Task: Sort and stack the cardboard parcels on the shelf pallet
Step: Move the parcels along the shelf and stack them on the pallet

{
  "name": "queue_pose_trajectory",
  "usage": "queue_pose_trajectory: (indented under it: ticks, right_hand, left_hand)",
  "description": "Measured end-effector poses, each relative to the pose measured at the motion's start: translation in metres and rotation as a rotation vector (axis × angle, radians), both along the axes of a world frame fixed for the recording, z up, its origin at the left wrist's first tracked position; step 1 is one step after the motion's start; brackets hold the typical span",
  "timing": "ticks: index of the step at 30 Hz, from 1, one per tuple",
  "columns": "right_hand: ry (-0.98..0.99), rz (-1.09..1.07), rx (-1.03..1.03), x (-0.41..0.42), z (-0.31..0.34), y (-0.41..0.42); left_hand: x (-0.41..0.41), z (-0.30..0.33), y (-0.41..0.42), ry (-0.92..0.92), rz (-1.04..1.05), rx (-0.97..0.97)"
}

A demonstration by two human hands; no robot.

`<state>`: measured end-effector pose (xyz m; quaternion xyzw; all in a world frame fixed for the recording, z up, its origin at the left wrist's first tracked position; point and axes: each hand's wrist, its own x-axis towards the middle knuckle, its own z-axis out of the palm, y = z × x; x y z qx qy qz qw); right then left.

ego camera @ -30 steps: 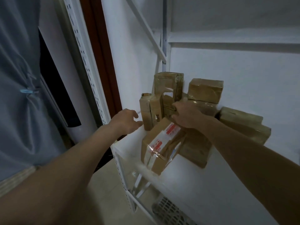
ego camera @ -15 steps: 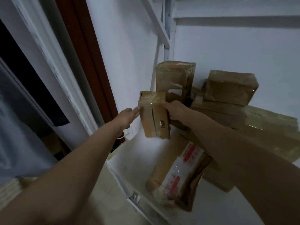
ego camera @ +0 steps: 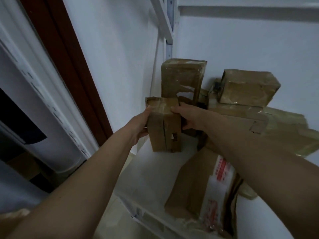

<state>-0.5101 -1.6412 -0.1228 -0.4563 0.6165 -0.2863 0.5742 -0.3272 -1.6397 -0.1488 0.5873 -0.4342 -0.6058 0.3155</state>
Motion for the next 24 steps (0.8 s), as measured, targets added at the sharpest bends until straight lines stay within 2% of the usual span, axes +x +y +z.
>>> queue_pose_trajectory:
  ticks: [6,13,18,21,24]
  right_hand:
    - [0.04,0.011,-0.066,-0.005,0.041,0.037]
    - [0.02,0.038,-0.257,0.0,0.11,0.098]
    - [-0.002,-0.042,-0.424,0.013,0.132,0.142]
    - [-0.061,-0.138,-0.479,0.024,0.122,0.159]
    - [-0.072,-0.283,-0.557,0.028,0.108,0.17]
  left_hand:
    - [0.011,0.037,0.03,-0.01,-0.078,-0.095]
    - [0.032,0.108,0.073,0.062,-0.184,-0.339]
    - [0.035,0.123,0.107,-0.134,-0.298,-0.626]
    - [0.032,0.119,0.119,-0.136,-0.314,-0.764]
    - [0.025,0.105,0.128,-0.122,-0.302,-0.823]
